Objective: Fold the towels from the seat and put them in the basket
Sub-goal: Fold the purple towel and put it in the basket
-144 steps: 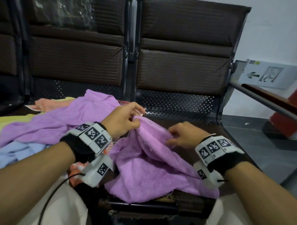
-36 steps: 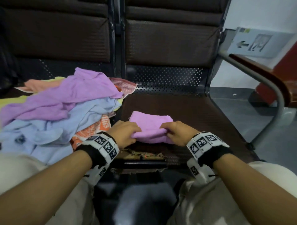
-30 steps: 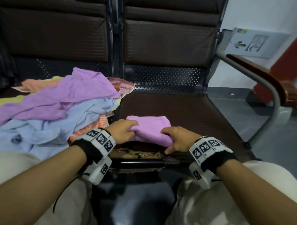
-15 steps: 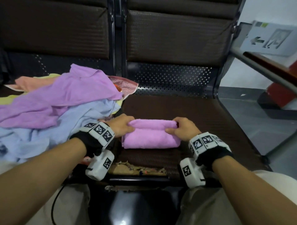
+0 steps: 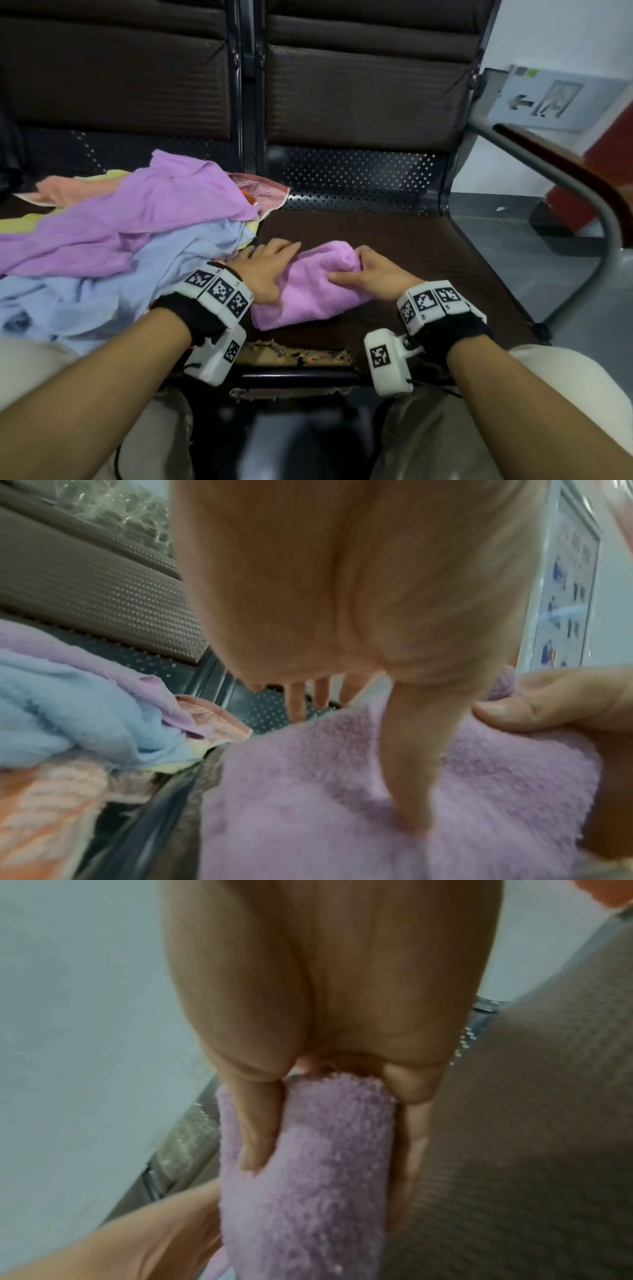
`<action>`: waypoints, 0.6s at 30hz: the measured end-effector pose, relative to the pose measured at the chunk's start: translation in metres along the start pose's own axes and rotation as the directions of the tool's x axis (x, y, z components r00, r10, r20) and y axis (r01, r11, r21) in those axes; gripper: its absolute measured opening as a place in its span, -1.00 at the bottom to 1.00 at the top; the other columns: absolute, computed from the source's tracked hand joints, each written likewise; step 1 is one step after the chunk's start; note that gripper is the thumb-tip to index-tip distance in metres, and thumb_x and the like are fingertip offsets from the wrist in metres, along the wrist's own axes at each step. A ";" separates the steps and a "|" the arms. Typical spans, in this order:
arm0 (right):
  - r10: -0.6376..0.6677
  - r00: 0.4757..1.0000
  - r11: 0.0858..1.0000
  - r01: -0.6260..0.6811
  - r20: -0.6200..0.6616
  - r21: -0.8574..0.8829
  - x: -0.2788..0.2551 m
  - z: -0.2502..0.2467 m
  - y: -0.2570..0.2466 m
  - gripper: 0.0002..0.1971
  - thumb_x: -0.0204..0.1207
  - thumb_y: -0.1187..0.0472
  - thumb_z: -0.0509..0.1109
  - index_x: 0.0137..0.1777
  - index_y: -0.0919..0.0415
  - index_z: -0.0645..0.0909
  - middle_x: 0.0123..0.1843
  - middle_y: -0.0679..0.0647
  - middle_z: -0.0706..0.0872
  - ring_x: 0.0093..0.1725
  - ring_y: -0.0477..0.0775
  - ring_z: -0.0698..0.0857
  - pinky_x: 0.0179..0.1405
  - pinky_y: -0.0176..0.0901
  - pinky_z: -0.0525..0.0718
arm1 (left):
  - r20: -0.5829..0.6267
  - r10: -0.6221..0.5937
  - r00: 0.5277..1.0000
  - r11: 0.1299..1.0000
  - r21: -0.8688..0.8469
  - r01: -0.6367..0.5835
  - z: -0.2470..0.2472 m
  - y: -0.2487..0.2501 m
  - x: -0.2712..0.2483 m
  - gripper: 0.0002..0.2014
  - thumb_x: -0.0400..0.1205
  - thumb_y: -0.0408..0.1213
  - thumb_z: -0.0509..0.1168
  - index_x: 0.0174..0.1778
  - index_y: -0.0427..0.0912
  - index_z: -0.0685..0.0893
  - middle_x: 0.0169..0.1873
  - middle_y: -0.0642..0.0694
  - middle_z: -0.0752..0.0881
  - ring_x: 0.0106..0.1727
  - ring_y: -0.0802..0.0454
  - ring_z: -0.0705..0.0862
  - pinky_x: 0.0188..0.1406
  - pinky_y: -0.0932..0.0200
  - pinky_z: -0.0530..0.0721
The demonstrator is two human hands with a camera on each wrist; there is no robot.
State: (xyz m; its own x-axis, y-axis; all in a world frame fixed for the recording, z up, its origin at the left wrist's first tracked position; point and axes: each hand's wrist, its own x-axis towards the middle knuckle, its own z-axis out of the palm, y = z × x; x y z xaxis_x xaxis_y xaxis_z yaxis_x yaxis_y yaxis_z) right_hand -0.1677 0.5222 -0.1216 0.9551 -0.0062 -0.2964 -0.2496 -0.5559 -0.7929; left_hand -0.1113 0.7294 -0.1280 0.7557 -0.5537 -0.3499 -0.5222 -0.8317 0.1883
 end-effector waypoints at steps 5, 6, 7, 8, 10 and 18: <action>-0.281 0.957 0.956 0.286 -0.076 0.061 -0.062 -0.012 -0.036 -0.50 0.30 0.30 0.62 0.15 0.25 0.44 -0.05 -0.09 0.63 -0.14 -0.33 0.65 -0.17 -0.52 0.59 | -0.261 0.283 0.923 0.848 -0.382 -0.368 -0.034 0.033 -0.032 0.13 0.21 -0.12 0.66 0.62 -0.13 0.13 0.54 -0.09 0.35 0.54 0.04 0.33 0.50 0.18 0.29; -0.313 0.945 0.948 0.316 -0.094 0.024 -0.076 -0.018 -0.042 -0.49 0.27 0.27 0.64 0.15 0.22 0.46 -0.03 -0.08 0.65 -0.11 -0.30 0.65 -0.12 -0.46 0.60 | -0.248 0.321 0.914 0.804 -0.438 -0.401 -0.040 0.041 -0.039 -0.04 0.21 -0.15 0.66 0.52 -0.08 0.34 0.41 -0.03 0.53 0.42 0.08 0.49 0.41 0.21 0.42; -0.343 0.931 0.938 0.346 -0.126 0.003 -0.091 -0.025 -0.048 -0.49 0.24 0.25 0.66 0.12 0.18 0.49 -0.04 -0.09 0.66 -0.11 -0.29 0.65 -0.11 -0.44 0.60 | -0.213 0.342 0.915 0.782 -0.476 -0.403 -0.045 0.049 -0.046 -0.25 0.24 -0.16 0.65 0.34 0.03 0.53 0.25 0.04 0.67 0.27 0.12 0.63 0.28 0.23 0.56; -0.367 0.915 0.928 0.373 -0.166 0.004 -0.106 -0.033 -0.053 -0.51 0.23 0.25 0.67 0.08 0.14 0.50 -0.07 -0.11 0.66 -0.15 -0.31 0.65 -0.13 -0.44 0.60 | -0.174 0.355 0.918 0.767 -0.507 -0.393 -0.048 0.058 -0.054 -0.46 0.27 -0.14 0.64 0.16 0.11 0.64 0.09 0.08 0.76 0.13 0.16 0.71 0.13 0.27 0.65; -0.385 0.886 0.912 0.409 -0.258 0.043 -0.135 -0.049 -0.058 -0.59 0.22 0.27 0.66 -0.01 0.10 0.53 -0.14 -0.11 0.67 -0.23 -0.31 0.65 -0.18 -0.42 0.60 | -0.141 0.379 0.915 0.704 -0.597 -0.384 -0.052 0.077 -0.068 -0.70 0.32 -0.11 0.60 -0.08 0.16 0.72 -0.09 0.18 0.81 -0.04 0.29 0.75 -0.13 0.41 0.67; -0.192 0.709 0.808 0.506 -0.678 0.300 -0.243 -0.111 -0.020 -0.64 0.20 0.15 0.63 -0.04 0.18 0.64 -0.25 0.04 0.80 -0.23 -0.08 0.76 -0.23 -0.24 0.69 | -0.257 0.441 0.860 0.714 -0.480 -0.510 -0.081 0.186 -0.102 -0.70 0.39 -0.12 0.28 0.03 -0.05 0.62 -0.06 0.05 0.70 -0.08 0.21 0.63 -0.09 0.25 0.61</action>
State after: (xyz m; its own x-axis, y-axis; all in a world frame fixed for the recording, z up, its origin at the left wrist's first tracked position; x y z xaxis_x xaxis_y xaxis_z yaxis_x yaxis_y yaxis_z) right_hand -0.3771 0.4423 0.0257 0.8337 -0.4614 0.3035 0.2340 -0.2027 -0.9509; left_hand -0.2537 0.6283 0.0173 0.5207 -0.8536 0.0183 -0.5684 -0.3306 0.7534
